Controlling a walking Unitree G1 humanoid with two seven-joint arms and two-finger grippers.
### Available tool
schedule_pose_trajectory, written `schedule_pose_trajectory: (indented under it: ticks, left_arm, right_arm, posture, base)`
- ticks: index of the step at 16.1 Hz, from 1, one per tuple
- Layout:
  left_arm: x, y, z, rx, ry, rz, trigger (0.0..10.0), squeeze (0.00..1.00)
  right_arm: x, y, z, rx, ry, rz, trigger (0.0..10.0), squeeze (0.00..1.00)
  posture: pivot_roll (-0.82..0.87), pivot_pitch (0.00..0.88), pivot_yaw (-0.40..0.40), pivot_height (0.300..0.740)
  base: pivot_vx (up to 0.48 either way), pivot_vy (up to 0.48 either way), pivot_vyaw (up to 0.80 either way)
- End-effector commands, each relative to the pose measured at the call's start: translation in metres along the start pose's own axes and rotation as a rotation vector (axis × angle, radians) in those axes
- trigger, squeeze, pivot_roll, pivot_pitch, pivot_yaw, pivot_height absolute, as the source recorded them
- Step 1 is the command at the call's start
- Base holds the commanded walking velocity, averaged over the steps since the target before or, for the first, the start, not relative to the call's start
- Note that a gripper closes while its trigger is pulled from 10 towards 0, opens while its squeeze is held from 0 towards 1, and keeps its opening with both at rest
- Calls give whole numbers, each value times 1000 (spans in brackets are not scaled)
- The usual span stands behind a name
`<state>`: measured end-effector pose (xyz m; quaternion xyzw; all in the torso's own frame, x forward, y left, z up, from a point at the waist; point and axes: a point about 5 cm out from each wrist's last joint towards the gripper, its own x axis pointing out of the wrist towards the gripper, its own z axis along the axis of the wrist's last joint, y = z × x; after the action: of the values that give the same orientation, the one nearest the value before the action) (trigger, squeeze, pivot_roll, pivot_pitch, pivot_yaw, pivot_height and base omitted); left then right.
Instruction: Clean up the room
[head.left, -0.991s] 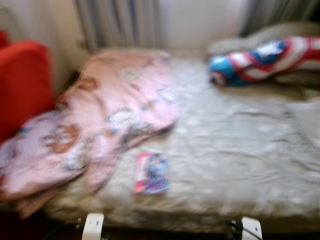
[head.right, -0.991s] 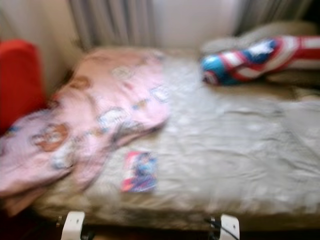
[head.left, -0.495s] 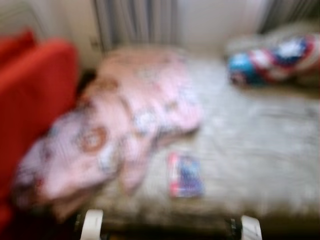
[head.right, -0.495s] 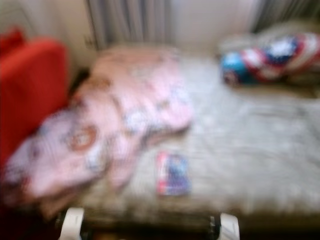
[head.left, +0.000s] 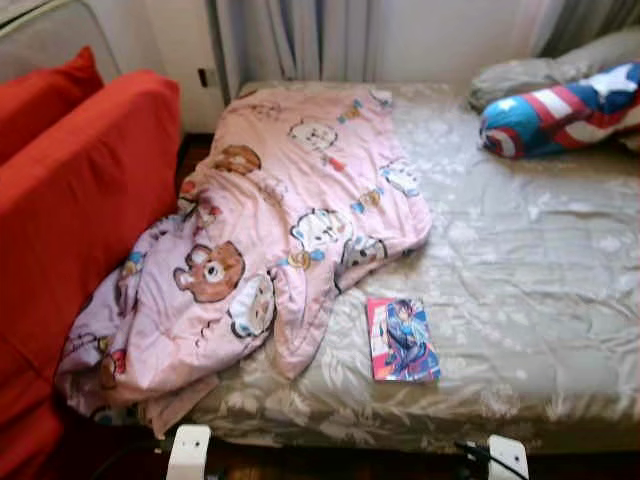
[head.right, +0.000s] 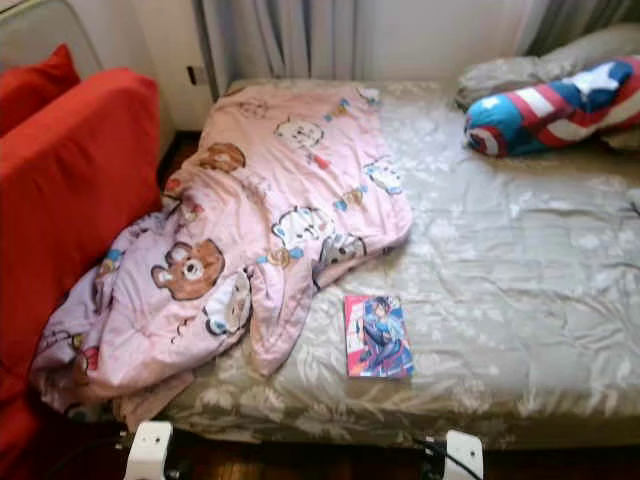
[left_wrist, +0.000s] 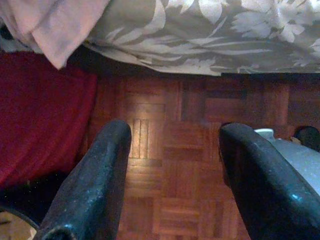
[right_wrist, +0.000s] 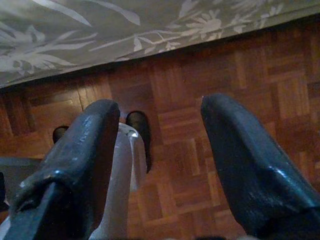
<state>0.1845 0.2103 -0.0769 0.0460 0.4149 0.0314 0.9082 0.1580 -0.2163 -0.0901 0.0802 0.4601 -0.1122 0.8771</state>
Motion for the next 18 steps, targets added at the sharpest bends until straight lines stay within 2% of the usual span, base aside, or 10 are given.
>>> schedule_pose_trajectory:
  ticks: [1, 7, 15, 18]
  left_arm:
    - [-1, 0, -4, 16, 7, 1, 10000, 0]
    - [0, -3, -2, 15, -1, -7, 10000, 0]
    - [1, -7, 5, 0, -34, -25, 10000, 0]
    - [3, -18, 25, -46, -146, -75, 10000, 0]
  right_arm:
    - [-1, -3, -4, 10, 8, -7, 10000, 0]
    - [-1, -2, -3, 0, -2, 2, 10000, 0]
    - [-1, -1, 0, -8, -28, 19, 10000, 0]
    - [-1, 2, 6, -44, -83, 73, 10000, 0]
  posture:
    - [33, 110, 3, 704]
    - [29, 111, 4, 704]
    - [26, 108, 0, 704]
    - [22, 110, 2, 704]
  base:
    - [0, 0, 0]
    - [0, -284, 0]
    - [0, 0, 0]
    - [0, 0, 0]
